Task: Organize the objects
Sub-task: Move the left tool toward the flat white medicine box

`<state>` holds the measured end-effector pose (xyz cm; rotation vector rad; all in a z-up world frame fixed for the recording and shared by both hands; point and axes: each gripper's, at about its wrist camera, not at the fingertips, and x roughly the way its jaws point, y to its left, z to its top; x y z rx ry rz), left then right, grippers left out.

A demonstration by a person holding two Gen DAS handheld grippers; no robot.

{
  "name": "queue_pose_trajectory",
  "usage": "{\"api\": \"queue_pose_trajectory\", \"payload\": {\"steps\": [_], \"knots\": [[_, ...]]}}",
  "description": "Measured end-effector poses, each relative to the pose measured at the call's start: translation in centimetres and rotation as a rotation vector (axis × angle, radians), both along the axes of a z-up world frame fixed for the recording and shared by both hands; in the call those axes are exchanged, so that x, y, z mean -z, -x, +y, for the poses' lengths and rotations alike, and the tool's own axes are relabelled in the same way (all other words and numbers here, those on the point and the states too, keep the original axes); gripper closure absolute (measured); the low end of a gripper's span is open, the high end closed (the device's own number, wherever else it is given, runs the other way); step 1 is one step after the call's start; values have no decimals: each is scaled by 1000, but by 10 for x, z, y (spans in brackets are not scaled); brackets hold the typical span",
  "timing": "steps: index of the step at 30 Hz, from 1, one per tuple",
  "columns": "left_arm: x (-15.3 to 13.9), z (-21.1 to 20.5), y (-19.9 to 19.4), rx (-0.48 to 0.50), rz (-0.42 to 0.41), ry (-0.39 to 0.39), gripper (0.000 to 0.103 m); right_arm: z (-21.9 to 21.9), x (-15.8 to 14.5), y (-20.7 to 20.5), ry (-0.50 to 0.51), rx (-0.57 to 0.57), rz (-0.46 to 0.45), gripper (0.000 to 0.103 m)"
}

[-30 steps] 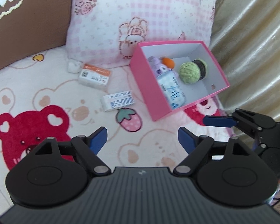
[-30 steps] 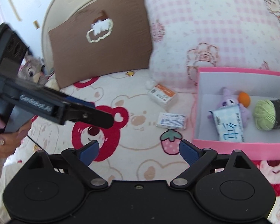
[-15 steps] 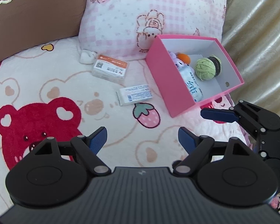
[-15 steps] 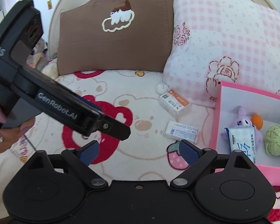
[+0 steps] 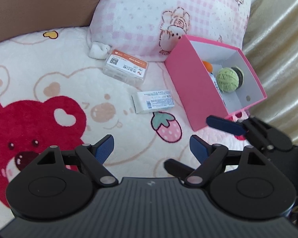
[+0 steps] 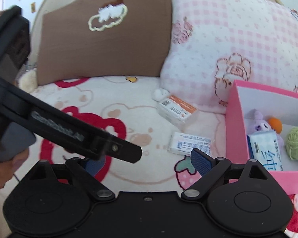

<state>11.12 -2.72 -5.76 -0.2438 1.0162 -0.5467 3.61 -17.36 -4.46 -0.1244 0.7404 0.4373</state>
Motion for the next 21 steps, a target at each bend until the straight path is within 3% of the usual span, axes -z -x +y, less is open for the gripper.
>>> {"api": "queue_pose_trajectory", "payload": {"steps": [4, 8, 15, 21], "knots": [[12, 4, -9, -13, -6, 52, 22, 6, 17, -11, 41, 31, -14, 8], [18, 3, -12, -9, -75, 66, 23, 6, 27, -16, 37, 73, -32, 8], [38, -1, -27, -3, -75, 96, 26, 7, 51, -25, 69, 148, -91, 8], [57, -9, -45, -15, -51, 98, 37, 4, 77, -37, 130, 192, -82, 8]]}}
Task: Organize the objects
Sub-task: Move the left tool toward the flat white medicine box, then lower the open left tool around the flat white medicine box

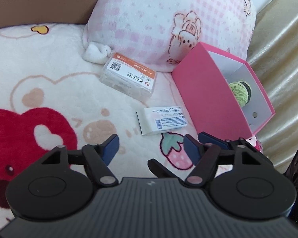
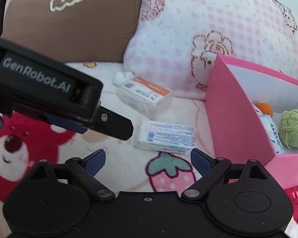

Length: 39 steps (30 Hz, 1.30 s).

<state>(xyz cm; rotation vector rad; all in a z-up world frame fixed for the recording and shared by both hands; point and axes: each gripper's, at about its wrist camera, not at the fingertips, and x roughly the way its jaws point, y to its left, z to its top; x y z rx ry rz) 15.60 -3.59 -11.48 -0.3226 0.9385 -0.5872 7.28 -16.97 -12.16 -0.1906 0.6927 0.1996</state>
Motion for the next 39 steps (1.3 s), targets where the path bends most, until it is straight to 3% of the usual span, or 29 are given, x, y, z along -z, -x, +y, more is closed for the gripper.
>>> {"api": "queue_pose_trajectory", "payload": {"steps": [11, 14, 19, 21, 23, 26, 34, 39], "knots": [[21, -6, -25, -5, 32, 48, 54, 3, 15, -14, 35, 52, 15, 9], [21, -14, -27, 29, -6, 33, 54, 4, 20, -18, 74, 121, -3, 8], [25, -21, -31, 39, -10, 34, 54, 9, 30, -18, 134, 103, -24, 4], [27, -21, -33, 34, -9, 42, 54, 9, 31, -21, 133, 101, -24, 4], [30, -22, -36, 26, -8, 44, 67, 9, 33, -25, 116, 109, -15, 2], [34, -28, -39, 29, -6, 11, 75, 7, 34, -34, 72, 121, 12, 1], [38, -23, -43, 2, 22, 71, 77, 6, 37, -47, -6, 132, 30, 0], [43, -19, -43, -5, 52, 94, 77, 8, 36, -47, 45, 41, -3, 2]]}}
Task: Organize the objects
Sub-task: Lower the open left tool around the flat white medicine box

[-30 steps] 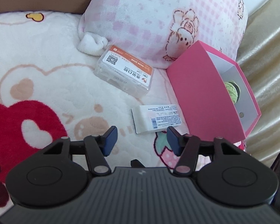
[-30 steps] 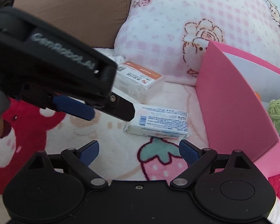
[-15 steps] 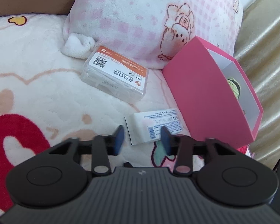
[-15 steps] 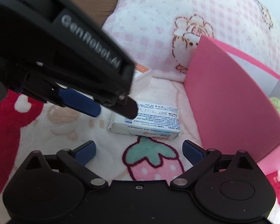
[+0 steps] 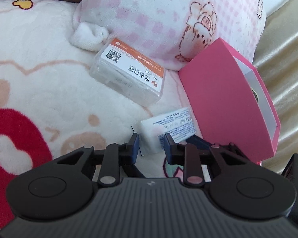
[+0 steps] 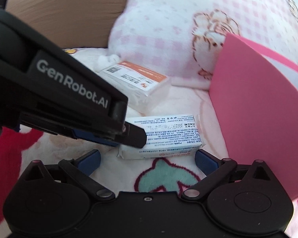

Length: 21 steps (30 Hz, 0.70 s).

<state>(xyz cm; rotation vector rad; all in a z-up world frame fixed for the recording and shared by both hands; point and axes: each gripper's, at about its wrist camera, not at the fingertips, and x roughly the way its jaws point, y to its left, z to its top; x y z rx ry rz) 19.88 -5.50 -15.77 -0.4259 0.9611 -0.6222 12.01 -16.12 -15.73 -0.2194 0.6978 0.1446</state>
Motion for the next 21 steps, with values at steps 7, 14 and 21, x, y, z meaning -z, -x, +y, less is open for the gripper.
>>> {"api": "queue_pose_trajectory", "payload": {"steps": [7, 14, 21], "knots": [[-1, 9, 8, -30, 5, 26, 77, 5, -4, 7, 42, -89, -16, 11], [-2, 32, 24, -68, 80, 164, 77, 2, -12, 15, -40, -182, 51, 27], [-1, 36, 30, -140, 105, 113, 77, 28, -11, 35, 50, -288, 7, 14]]}}
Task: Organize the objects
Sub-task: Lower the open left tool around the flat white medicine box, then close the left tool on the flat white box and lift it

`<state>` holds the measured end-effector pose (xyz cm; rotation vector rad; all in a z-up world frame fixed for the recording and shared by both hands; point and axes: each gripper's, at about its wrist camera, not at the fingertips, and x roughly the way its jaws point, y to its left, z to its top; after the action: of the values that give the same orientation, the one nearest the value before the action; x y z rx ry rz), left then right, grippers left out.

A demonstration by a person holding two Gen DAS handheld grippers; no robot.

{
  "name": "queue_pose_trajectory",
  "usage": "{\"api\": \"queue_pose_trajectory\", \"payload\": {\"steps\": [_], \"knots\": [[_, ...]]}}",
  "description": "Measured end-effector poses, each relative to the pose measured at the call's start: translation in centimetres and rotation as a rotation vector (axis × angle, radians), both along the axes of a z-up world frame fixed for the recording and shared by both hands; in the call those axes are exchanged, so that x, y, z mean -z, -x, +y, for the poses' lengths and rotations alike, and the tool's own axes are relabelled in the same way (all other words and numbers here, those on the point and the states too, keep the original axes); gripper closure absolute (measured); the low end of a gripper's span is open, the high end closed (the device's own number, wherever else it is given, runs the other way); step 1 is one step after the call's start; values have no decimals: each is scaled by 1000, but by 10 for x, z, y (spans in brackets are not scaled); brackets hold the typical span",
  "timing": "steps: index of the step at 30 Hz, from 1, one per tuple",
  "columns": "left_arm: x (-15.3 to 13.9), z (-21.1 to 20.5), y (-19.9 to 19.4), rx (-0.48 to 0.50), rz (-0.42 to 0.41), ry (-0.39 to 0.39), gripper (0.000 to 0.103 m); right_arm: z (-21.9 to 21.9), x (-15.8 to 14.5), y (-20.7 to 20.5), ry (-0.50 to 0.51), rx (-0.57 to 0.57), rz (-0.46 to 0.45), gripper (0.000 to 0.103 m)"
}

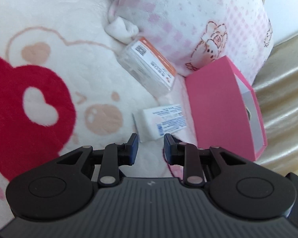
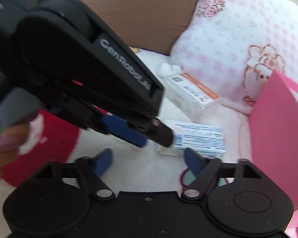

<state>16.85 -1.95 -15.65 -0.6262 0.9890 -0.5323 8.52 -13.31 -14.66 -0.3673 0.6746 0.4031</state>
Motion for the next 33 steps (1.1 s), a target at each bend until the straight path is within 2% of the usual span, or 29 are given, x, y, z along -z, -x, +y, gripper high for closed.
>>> {"api": "queue_pose_trajectory", "payload": {"steps": [5, 8, 11, 13, 17, 20, 25, 29, 33], "knots": [[2, 8, -2, -26, -3, 12, 77, -5, 5, -9, 51, 125, -35, 7], [5, 8, -11, -29, 32, -5, 77, -5, 5, -16, 82, 160, -32, 2], [4, 12, -20, -37, 45, 41, 77, -2, 5, -26, 116, 191, -49, 2], [3, 12, -26, -33, 56, 56, 77, -11, 2, -36, 83, 200, -36, 2], [0, 7, -32, -24, 47, 25, 77, -21, 4, -50, -39, 224, 41, 2], [3, 6, -31, -19, 63, 19, 77, -26, 4, -49, -96, 226, 71, 2], [7, 10, -16, -33, 29, -14, 77, -27, 1, -37, -112, 171, 85, 20], [12, 16, -9, -39, 32, 17, 77, -30, -2, -31, -142, 135, 113, 21], [0, 17, 2, -29, 27, -26, 73, -23, -8, -18, -179, 101, 149, 21]]}}
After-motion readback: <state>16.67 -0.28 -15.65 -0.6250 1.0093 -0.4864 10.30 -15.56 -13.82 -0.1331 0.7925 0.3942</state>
